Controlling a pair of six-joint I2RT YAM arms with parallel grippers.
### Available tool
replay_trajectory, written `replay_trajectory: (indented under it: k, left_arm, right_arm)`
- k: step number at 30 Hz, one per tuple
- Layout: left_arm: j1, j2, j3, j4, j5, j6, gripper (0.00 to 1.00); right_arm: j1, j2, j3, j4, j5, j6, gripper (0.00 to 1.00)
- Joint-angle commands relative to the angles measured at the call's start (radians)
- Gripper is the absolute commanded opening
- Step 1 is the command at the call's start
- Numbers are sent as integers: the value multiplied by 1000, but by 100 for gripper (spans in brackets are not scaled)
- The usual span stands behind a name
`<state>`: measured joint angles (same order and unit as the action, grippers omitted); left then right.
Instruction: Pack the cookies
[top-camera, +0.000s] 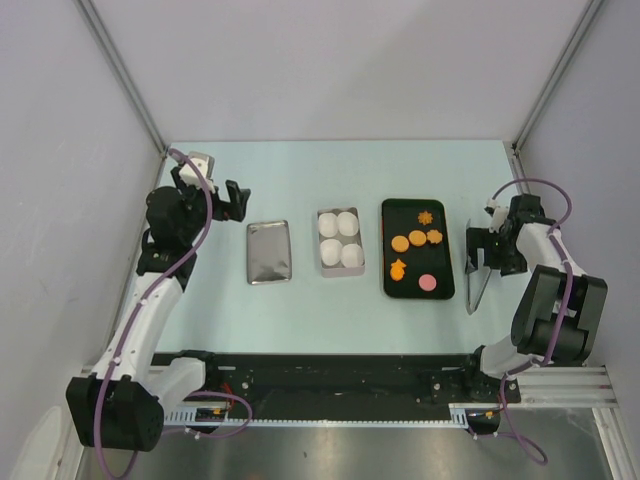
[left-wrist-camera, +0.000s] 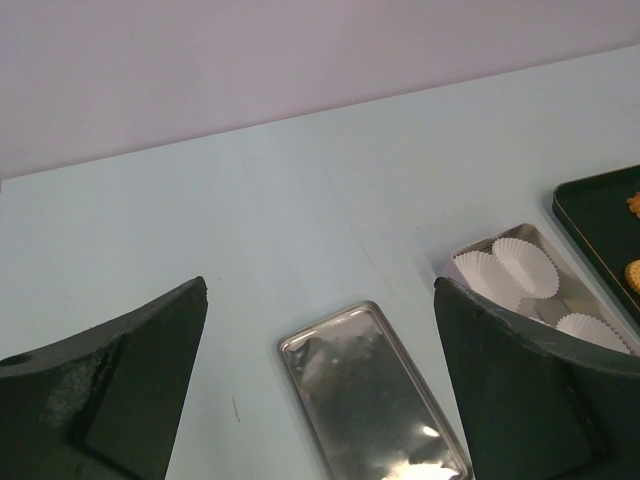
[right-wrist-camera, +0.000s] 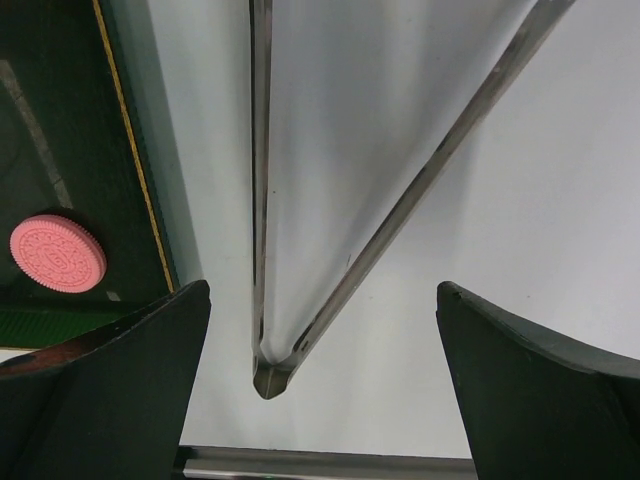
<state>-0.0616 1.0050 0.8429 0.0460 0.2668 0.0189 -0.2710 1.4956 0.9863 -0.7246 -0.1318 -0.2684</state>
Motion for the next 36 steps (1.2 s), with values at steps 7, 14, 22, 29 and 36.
replay_trajectory:
  k: [7, 14, 22, 29, 36]
  left_arm:
    - [-3, 17, -18, 71, 22, 10, 100]
    - [-3, 20, -34, 77, 23, 13, 100]
    - [-3, 15, -41, 78, 22, 9, 100]
    - [-3, 17, -61, 87, 20, 12, 100]
    - [-1, 12, -65, 88, 20, 18, 100]
  right_arm:
    - [-13, 61, 2, 44, -22, -12, 100]
    - [-8, 94, -9, 96, 11, 11, 100]
    - [44, 97, -26, 137, 73, 44, 100]
    - [131, 89, -35, 152, 164, 92, 98]
    - [136, 114, -34, 162, 182, 97, 96]
